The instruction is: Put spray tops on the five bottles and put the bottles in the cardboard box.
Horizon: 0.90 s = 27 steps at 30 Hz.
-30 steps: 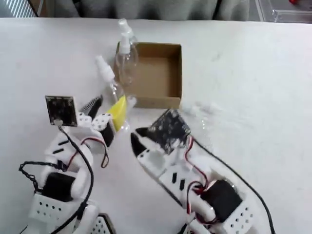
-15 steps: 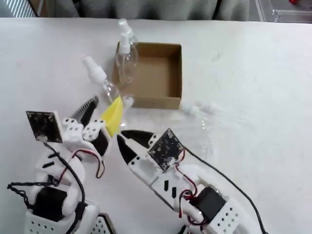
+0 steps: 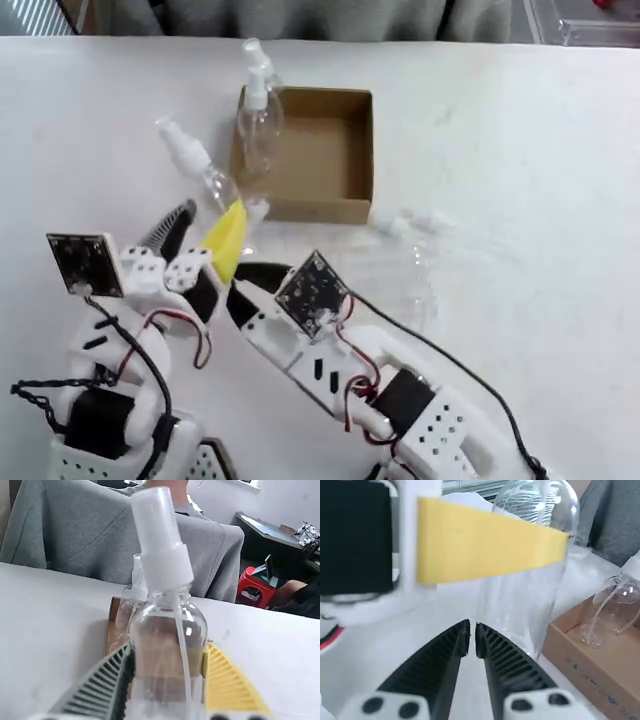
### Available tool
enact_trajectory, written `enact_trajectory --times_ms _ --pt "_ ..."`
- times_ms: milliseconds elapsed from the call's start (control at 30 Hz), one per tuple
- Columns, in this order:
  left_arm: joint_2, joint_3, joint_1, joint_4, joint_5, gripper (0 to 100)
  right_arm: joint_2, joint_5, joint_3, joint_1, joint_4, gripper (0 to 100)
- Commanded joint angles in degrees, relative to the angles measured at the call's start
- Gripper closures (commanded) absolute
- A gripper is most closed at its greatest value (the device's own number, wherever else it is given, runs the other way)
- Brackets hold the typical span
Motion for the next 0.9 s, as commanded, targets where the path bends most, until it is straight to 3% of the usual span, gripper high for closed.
enact_trajectory --times_ms 0,300,500,733,867 --pt "-0.9 -3.7 0.4 0.3 0.6 98 3.5 0.2 -0.7 3.6 -3.9 98.3" --pt "-0.9 -3.3 0.3 0.1 0.5 98 4.4 0.2 -0.4 9.0 -3.8 98.3" --pt "-0.7 2.2 -0.2 -5.5 0.5 98 4.4 0.2 -0.4 10.2 6.5 98.3" --pt "-0.3 4.5 -2.7 -11.5 0.4 98 4.3 0.2 -0.4 20.4 15.4 98.3" --pt "1.1 4.1 -2.7 -13.3 -4.3 98 4.3 0.2 -0.4 24.5 20.4 98.3"
